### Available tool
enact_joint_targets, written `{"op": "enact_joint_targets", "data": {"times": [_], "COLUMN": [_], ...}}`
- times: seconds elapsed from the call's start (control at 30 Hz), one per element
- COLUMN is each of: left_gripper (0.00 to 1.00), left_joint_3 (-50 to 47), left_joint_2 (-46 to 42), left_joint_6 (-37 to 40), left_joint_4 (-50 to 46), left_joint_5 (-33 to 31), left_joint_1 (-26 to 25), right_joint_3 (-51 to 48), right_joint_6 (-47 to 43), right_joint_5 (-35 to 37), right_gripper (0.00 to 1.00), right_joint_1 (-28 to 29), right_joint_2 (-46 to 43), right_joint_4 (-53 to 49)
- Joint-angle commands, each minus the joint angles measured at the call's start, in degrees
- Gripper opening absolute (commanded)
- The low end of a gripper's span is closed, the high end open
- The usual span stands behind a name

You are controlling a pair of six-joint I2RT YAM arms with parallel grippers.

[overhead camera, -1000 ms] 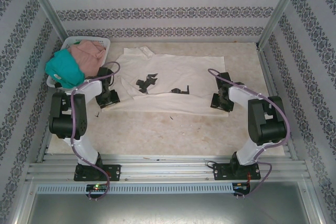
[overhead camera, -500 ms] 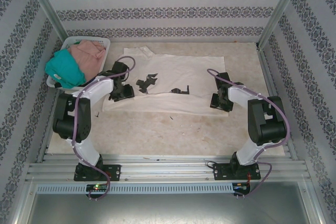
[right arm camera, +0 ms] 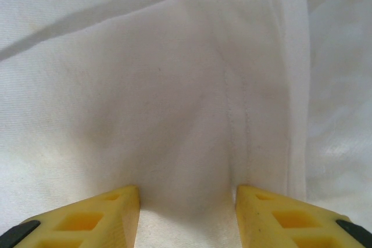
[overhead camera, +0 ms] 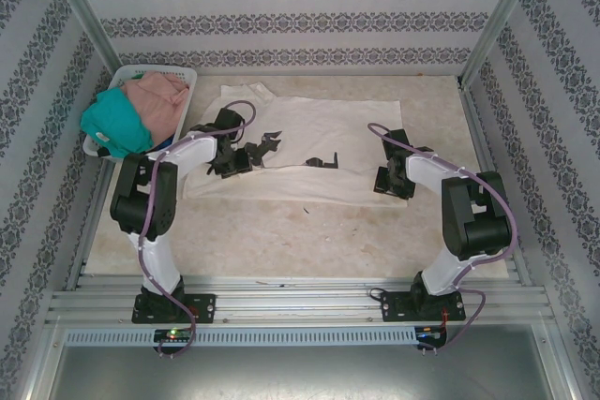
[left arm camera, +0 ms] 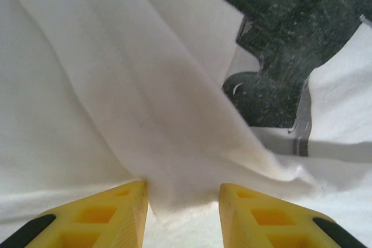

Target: Fold and stack the t-shirts

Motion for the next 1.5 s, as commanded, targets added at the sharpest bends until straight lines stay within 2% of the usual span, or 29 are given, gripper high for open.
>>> {"op": "enact_joint_targets", "data": {"times": [0.0,0.1,0.3,0.43,0.57,0.6,0.63,0.67,0.7,0.73,0.8,0.83,0.87,1.1,1.17,1.23,1.47], "left_gripper": [0.35,0.27,0.0,0.0,0.0,0.06,0.16,0.17,0.24,0.35,0.42,0.5,0.54,0.66,0.73,0.81,0.94], "left_joint_3": [2.0,2.5,6.0,15.7,27.8,30.7,33.3,34.9,36.2,37.5,39.8,41.2,42.0,42.6,45.1,49.8,73.4], "left_joint_2": [1.5,1.9,2.9,5.1,12.0,14.4,16.4,18.0,19.5,20.5,22.0,22.4,22.6,19.1,19.5,21.7,36.6], "left_joint_6": [-0.1,0.1,1.4,5.9,11.4,12.7,13.2,13.9,14.3,14.7,15.0,15.0,15.0,15.9,16.3,16.8,14.9], "left_joint_4": [-0.5,-0.4,-2.5,-8.6,-14.9,-16.9,-18.5,-19.5,-19.9,-20.1,-20.2,-20.6,-20.9,-19.0,-18.0,-16.4,-15.3], "left_joint_5": [0.4,0.4,1.1,-1.8,-2.2,-1.5,-1.7,-1.4,-1.1,-1.3,-1.8,-2.2,-2.7,-8.7,-11.4,-13.5,-15.9], "left_joint_1": [-1.2,-1.3,-1.3,-1.6,-1.9,-1.9,-2.0,-2.0,-1.9,-1.9,-2.0,-1.9,-2.0,-0.1,0.9,2.5,5.8], "right_joint_3": [-0.1,-0.1,-0.3,-0.5,-0.1,0.0,0.2,0.5,0.9,1.4,2.9,3.9,4.7,14.2,17.9,22.4,41.7], "right_joint_6": [0.3,0.1,-0.1,0.0,-0.1,-0.2,-0.3,-0.4,-0.5,-0.7,-0.9,-1.2,-1.3,-3.4,-4.6,-6.1,-10.6], "right_joint_5": [-0.6,-0.4,-0.4,-0.5,-0.5,-0.6,-0.8,-0.7,-0.7,-0.6,-0.6,-0.7,-0.8,-0.5,0.3,1.5,1.0], "right_gripper": [0.48,0.48,0.48,0.48,0.48,0.48,0.48,0.48,0.48,0.49,0.49,0.49,0.49,0.49,0.49,0.5,0.54], "right_joint_1": [0.8,0.9,0.7,0.7,0.7,0.7,0.7,0.7,0.7,0.7,0.7,0.8,0.9,0.2,-0.8,-2.0,-6.6], "right_joint_2": [0.7,0.5,-0.6,-1.3,-1.7,-1.9,-2.1,-2.3,-2.7,-3.1,-3.9,-4.3,-4.5,-2.2,-0.4,2.6,17.8], "right_joint_4": [0.7,0.9,0.8,0.6,0.3,0.1,-0.2,-0.5,-1.0,-1.5,-2.4,-2.8,-3.1,-5.1,-4.6,-4.0,-3.5]}}
